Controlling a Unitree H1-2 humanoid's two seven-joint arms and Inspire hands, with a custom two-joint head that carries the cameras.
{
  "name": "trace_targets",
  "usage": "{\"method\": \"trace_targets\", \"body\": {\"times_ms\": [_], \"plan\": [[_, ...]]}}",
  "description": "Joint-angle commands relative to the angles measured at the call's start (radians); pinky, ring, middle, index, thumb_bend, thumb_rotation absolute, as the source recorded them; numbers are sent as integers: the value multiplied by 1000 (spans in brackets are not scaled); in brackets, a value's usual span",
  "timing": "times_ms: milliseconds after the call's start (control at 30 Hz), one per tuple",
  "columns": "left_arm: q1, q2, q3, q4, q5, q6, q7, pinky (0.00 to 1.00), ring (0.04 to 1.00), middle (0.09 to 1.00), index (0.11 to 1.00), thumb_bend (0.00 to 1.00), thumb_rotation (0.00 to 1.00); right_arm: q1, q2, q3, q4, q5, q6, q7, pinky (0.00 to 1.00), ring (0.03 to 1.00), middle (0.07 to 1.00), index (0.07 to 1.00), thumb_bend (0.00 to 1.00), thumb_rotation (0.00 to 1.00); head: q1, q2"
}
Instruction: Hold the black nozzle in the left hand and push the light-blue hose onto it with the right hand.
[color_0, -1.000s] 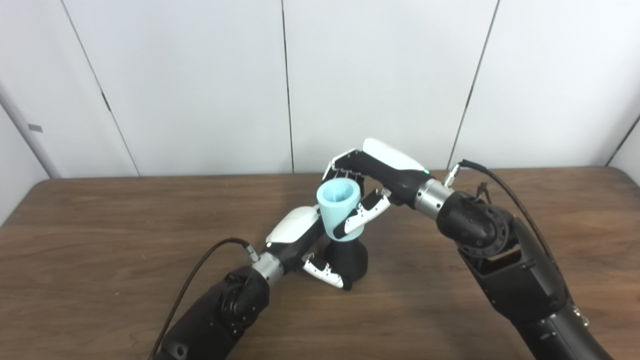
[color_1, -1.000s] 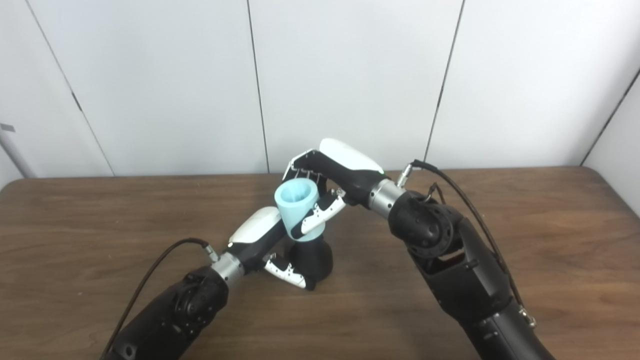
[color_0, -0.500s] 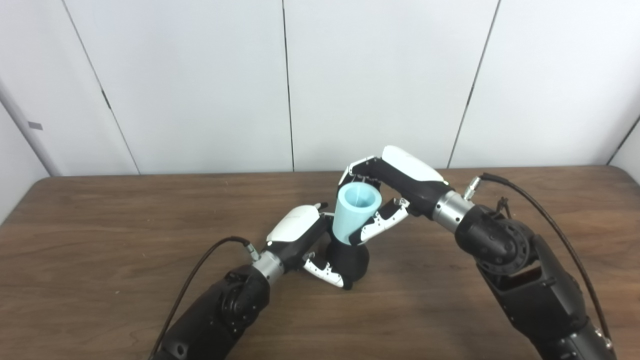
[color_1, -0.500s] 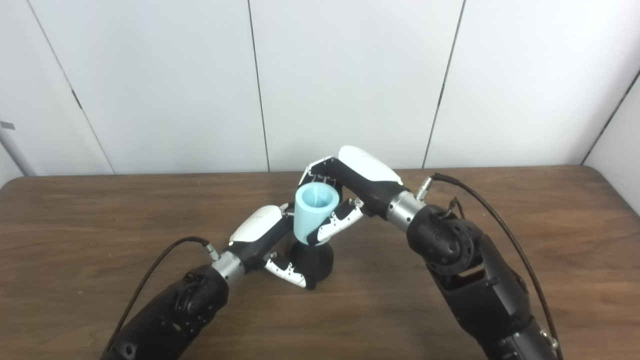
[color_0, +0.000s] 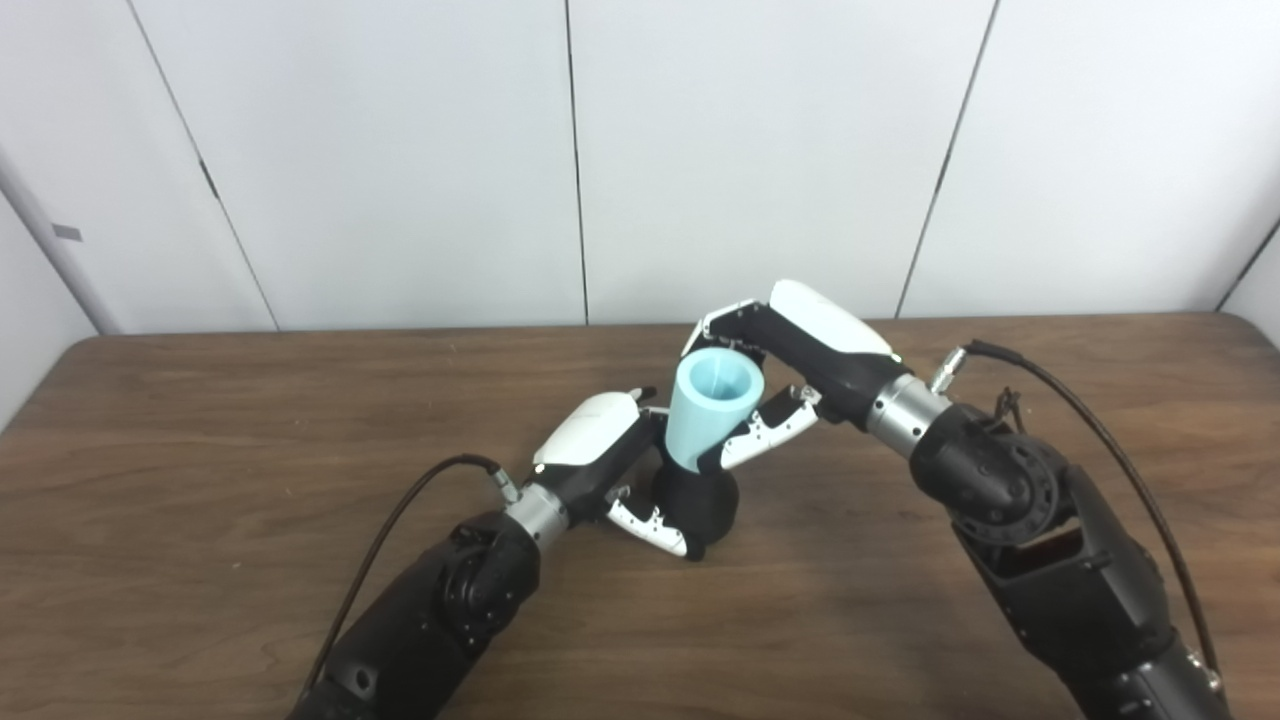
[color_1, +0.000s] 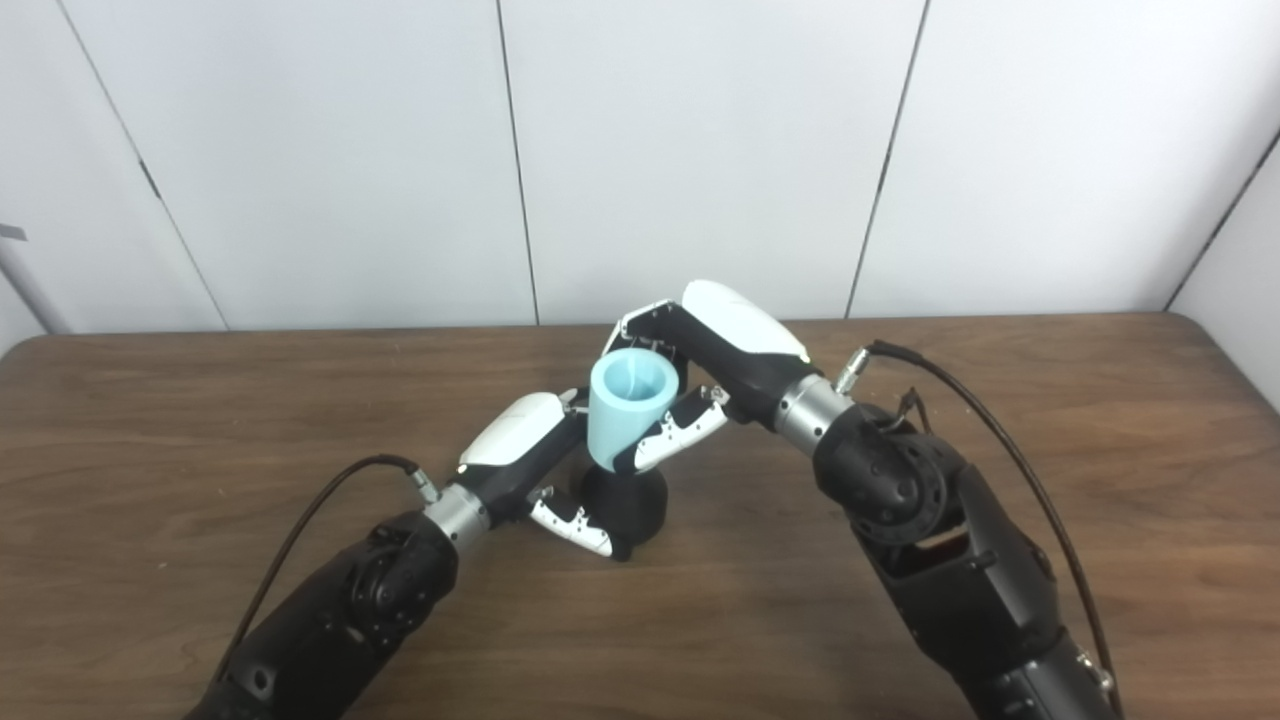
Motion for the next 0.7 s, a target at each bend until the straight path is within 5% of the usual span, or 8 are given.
{"method": "trace_targets", "body": {"times_ms": [0, 233, 667], "plan": [[64, 12, -43, 79, 57, 72, -104, 1000, 591, 488, 481, 526, 0, 1, -8, 40, 33, -16, -28, 31, 361, 411, 490, 514, 516, 0, 2, -1], [68, 13, -42, 69, 55, 83, -113, 1000, 606, 500, 474, 525, 0, 3, -27, 66, 67, -34, -75, 14, 355, 406, 484, 520, 516, 0, 3, 0], [70, 12, -40, 68, 52, 86, -118, 1000, 604, 502, 472, 524, 0, -5, -48, 60, 40, -27, -10, 39, 358, 404, 488, 519, 515, 0, -5, 2]]}}
